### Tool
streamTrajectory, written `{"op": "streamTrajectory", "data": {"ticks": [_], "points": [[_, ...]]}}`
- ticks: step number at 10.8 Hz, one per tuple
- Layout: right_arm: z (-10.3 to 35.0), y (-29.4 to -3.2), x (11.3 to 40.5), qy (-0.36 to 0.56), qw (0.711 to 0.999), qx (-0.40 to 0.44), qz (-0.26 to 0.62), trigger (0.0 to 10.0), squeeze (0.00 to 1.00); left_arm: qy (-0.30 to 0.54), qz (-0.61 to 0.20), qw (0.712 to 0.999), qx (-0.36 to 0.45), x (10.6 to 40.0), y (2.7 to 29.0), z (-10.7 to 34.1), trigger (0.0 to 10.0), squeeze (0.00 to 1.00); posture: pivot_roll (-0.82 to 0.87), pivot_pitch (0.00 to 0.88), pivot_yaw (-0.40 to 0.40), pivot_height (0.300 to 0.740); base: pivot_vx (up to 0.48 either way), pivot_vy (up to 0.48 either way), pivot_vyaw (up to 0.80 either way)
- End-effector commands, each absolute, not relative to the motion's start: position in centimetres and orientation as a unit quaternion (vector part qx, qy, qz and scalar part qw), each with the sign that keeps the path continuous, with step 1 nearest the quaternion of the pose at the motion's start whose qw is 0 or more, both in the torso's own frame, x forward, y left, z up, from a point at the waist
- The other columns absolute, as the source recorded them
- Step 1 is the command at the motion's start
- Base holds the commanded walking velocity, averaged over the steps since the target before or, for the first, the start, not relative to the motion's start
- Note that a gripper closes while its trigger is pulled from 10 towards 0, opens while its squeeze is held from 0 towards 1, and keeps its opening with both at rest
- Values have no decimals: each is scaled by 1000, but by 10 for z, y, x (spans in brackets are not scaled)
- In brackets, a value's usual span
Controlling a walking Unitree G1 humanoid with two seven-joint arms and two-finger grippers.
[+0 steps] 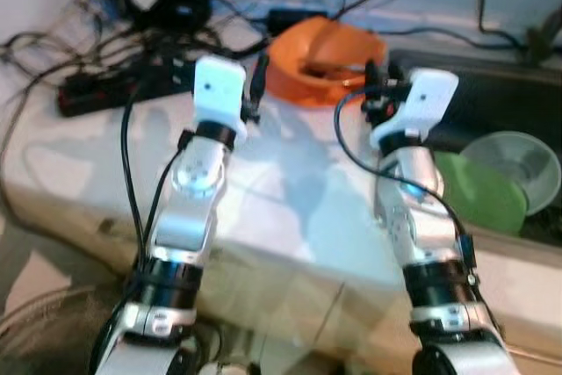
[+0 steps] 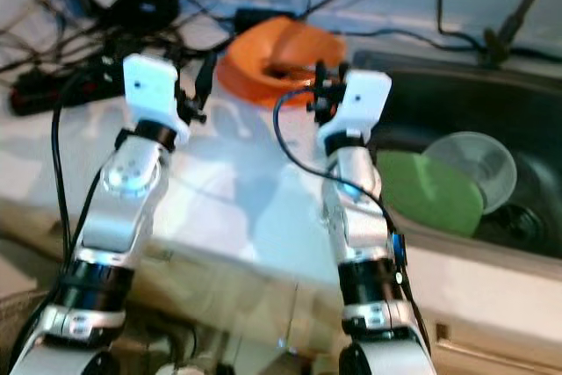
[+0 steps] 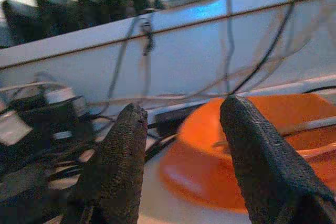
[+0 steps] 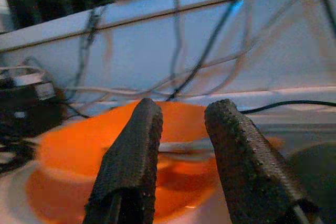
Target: Kitchen organization
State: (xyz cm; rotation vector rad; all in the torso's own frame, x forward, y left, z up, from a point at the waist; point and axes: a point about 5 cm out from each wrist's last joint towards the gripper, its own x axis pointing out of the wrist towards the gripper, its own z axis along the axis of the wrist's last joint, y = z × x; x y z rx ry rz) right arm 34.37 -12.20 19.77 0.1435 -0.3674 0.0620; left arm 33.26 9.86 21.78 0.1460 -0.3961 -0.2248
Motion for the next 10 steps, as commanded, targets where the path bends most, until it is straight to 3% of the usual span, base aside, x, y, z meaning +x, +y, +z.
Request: {"op": "streamTrajectory", "data": {"ticks": [1,6,8,10], "points": [[199,-127,344,-184,980,73,19,10000,0,-200,-123,969,74,331,93,220,10000,0,83,95,30,740,311,0,0],[198,-128,343,-185,980,75,12,10000,0,-180,-216,959,25,319,81,219,10000,0,91,92,37,740,51,0,0],[197,-127,343,-184,980,75,12,10000,0,-101,-315,943,48,310,83,207,10000,0,101,83,43,740,0,0,0],[201,-134,344,-196,979,58,-2,10000,0,-51,-305,950,47,317,96,209,10000,0,113,72,50,740,0,0,0]]}}
